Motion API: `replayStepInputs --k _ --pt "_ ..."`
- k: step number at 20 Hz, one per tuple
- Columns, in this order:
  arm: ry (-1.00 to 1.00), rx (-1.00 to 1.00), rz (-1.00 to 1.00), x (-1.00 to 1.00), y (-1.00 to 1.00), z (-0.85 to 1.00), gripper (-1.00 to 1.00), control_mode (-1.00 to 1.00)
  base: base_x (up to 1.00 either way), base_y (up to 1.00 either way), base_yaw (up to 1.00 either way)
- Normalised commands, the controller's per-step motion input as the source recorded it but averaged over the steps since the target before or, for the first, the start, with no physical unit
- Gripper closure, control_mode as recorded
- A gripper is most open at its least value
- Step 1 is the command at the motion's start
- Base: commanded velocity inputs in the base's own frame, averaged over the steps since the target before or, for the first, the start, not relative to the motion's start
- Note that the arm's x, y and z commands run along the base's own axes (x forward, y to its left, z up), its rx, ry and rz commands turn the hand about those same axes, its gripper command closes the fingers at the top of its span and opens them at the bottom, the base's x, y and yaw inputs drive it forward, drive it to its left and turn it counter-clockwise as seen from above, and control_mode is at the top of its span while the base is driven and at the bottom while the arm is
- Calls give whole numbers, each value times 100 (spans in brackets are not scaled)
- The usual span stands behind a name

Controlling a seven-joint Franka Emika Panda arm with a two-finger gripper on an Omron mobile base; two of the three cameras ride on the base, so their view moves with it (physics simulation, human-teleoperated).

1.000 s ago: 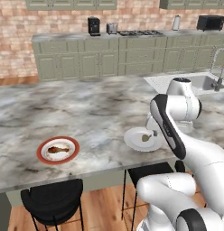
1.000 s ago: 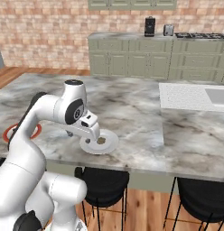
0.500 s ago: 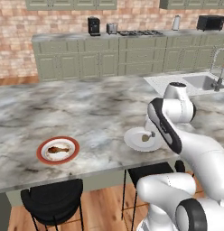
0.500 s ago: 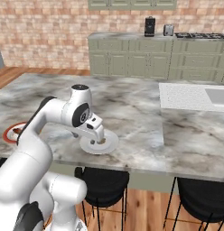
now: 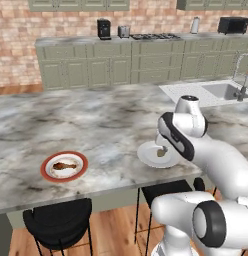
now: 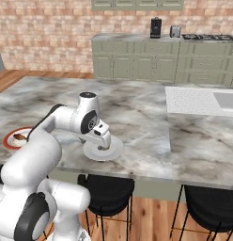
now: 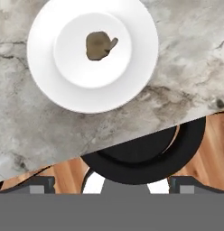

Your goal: Transport the chicken drumstick and garlic to the fridge. Place the chicken drumstick on the rack containing meat and place the garlic on the rack containing the vegetable, ensuring meats and vegetables are on different racks.

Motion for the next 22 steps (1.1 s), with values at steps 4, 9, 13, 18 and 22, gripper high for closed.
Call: replayStepInputs --k 4,9,13,18,22 --pt "0 0 0 33 0 -23 -100 -100 0 0 0" --pt "0 0 0 29 0 -24 -100 -100 0 0 0" --pt "0 0 0 31 -3 -26 -100 -100 0 0 0" --pt "0 0 0 22 -7 -23 -100 -100 0 0 0" --pt "0 0 0 25 -2 -19 -100 -100 0 0 0"
